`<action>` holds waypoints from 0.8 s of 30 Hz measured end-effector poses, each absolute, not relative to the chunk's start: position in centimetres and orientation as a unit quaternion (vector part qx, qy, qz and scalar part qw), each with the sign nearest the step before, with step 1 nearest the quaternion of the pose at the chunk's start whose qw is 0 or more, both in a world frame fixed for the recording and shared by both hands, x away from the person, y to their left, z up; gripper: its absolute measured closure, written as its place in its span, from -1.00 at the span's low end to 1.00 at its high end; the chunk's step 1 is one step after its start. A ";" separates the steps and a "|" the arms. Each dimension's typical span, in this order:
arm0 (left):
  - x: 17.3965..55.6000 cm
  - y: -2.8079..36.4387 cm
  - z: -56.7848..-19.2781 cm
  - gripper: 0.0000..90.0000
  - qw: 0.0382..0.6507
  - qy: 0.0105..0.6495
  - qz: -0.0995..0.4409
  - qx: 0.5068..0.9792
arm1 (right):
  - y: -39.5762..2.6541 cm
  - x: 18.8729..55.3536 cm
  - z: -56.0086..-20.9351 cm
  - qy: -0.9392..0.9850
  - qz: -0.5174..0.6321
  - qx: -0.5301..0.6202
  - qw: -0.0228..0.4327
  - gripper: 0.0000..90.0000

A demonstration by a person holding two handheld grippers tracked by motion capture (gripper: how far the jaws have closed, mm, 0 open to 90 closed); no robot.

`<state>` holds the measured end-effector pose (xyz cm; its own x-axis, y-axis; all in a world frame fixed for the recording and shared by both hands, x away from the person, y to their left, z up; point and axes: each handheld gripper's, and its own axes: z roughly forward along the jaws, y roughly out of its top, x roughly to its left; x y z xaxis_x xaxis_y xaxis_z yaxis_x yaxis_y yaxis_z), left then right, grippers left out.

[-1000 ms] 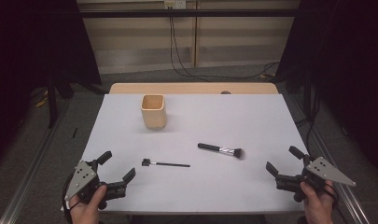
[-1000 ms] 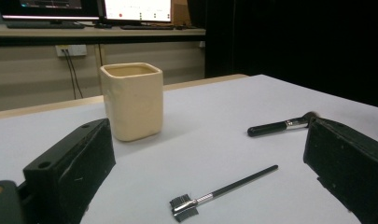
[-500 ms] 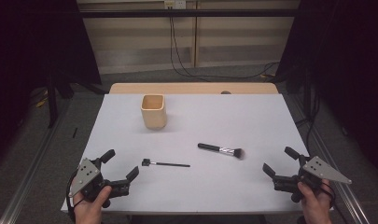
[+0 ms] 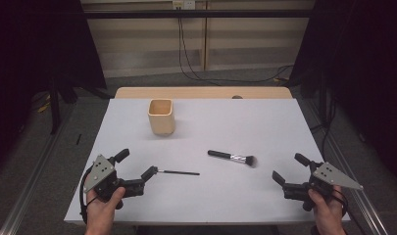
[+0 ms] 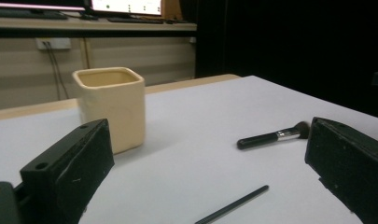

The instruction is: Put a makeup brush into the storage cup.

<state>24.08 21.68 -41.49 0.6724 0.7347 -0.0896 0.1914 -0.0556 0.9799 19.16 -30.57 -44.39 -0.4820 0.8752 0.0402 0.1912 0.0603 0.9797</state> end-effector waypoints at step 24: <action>29.7 19.2 -41.1 -0.96 0.603 0.335 0.243 0.682 | -30.5 19.3 -44.3 0.660 0.558 0.402 0.302 -1.00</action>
